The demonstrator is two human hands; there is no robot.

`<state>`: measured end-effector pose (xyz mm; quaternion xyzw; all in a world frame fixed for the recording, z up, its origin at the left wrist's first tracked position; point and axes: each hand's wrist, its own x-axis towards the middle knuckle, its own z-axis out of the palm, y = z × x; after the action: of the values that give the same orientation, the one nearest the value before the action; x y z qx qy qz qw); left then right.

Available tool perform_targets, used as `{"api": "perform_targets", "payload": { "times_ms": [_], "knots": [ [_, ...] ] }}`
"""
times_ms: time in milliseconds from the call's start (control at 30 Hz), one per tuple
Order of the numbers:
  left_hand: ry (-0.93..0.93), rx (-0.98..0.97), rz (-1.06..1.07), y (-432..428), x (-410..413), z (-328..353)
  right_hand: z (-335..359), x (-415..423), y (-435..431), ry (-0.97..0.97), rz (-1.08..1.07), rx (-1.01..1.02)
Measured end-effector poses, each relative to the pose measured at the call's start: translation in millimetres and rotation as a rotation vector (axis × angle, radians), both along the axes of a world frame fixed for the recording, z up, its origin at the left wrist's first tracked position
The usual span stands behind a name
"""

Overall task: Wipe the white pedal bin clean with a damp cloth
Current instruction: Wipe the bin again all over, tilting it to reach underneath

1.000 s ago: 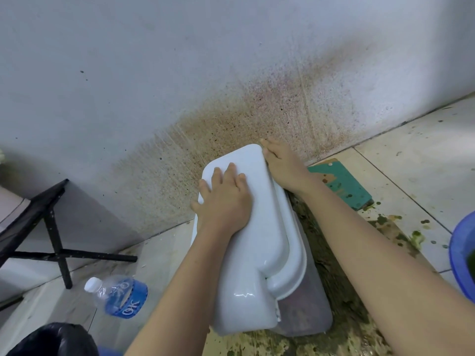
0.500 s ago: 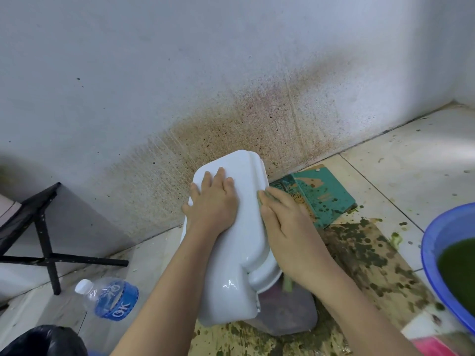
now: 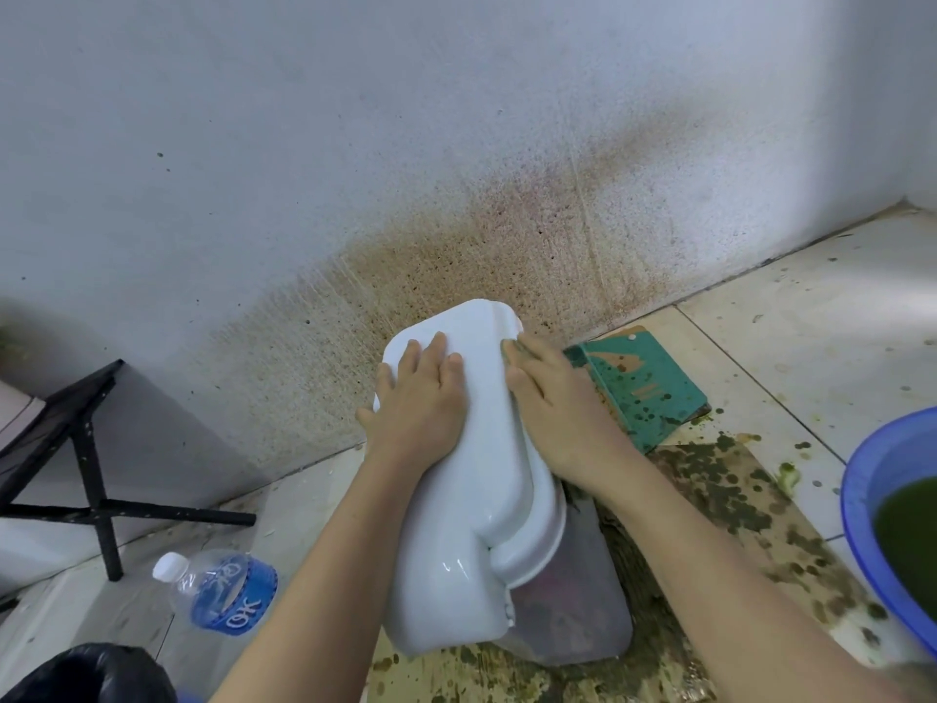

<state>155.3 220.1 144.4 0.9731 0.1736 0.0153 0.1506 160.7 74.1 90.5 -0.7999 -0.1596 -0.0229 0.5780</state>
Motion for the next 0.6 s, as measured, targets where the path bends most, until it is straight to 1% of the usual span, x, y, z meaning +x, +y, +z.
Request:
{"api": "perform_targets", "payload": {
  "times_ms": [67, 133, 233, 300, 400, 467, 533, 600],
  "knots": [
    [-0.011, -0.028, -0.03, 13.5, -2.7, 3.4, -4.4, -42.4, 0.2, -0.034, 0.0, 0.049],
    [-0.032, -0.109, -0.044, 28.6, -10.6, 10.3, -2.7, -79.0, 6.5, -0.062, 0.028, 0.08],
    [-0.005, -0.207, -0.018, 48.4, -22.7, 22.6, 4.5, -112.6, 23.1, -0.138, 0.049, 0.026],
    [0.023, -0.261, 0.036, 54.1, -26.3, 28.4, 9.8, -118.9, 32.6, -0.184, 0.041, 0.023],
    [0.014, -0.329, 0.084, 47.4, -30.4, 25.7, 15.5, -103.5, 39.5, -0.23, -0.003, 0.046],
    [-0.018, -0.308, 0.063, 47.4, -34.9, 15.9, 16.7, -78.8, 44.3, -0.23, -0.023, 0.049],
    [-0.06, -0.31, 0.041, 53.1, -38.5, 12.0, 18.5, -49.9, 52.6, -0.237, -0.024, -0.005],
    [-0.101, -0.389, 0.024, 63.8, -39.4, 12.1, 21.4, -20.5, 67.7, -0.247, -0.016, -0.098]
  ]
}}
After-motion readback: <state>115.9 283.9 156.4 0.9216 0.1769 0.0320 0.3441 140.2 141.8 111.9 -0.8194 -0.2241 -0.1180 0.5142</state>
